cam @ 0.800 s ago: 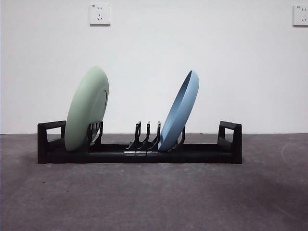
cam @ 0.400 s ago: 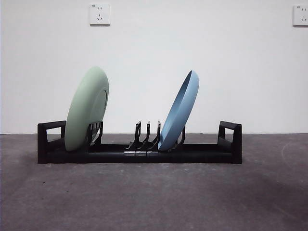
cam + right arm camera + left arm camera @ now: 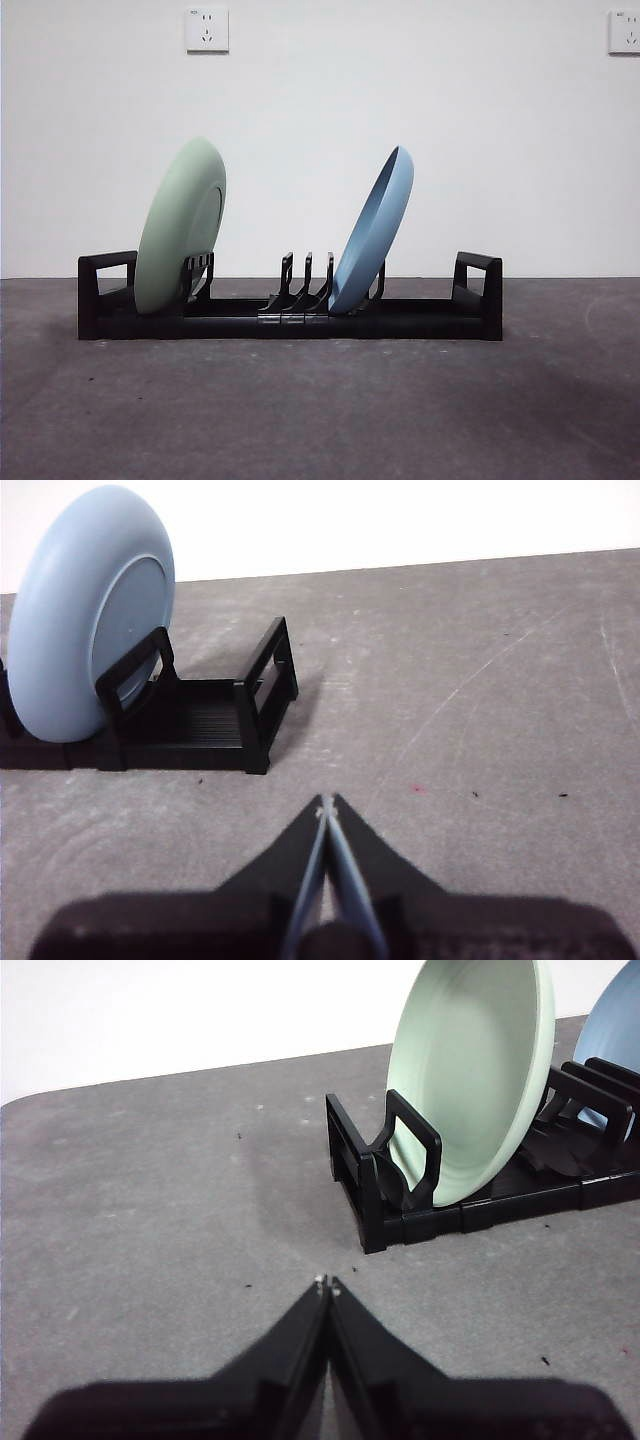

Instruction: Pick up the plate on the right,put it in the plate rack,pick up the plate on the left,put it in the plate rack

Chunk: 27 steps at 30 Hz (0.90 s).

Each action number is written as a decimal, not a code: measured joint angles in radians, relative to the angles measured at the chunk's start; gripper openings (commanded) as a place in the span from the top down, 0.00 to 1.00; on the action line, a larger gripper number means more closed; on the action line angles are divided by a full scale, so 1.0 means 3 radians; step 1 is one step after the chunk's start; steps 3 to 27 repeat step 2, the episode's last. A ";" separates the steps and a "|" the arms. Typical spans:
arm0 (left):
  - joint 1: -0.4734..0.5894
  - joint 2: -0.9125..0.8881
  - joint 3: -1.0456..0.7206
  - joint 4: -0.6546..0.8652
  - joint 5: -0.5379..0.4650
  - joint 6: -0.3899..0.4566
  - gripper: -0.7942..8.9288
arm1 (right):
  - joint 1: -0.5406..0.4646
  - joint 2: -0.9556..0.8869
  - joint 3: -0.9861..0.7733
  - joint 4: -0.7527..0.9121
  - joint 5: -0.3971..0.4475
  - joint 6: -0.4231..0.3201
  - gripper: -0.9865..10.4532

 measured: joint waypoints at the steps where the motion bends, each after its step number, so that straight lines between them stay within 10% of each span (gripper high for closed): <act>1: 0.0000 0.0000 0.0000 0.0000 0.0000 0.0000 0.92 | 0.0000 0.0000 -0.0001 0.0000 0.0000 0.0000 0.91; 27: 0.0000 0.0000 0.0000 0.0000 0.0000 -0.0001 0.92 | 0.0000 0.0000 -0.0001 0.0000 0.0000 0.0000 0.91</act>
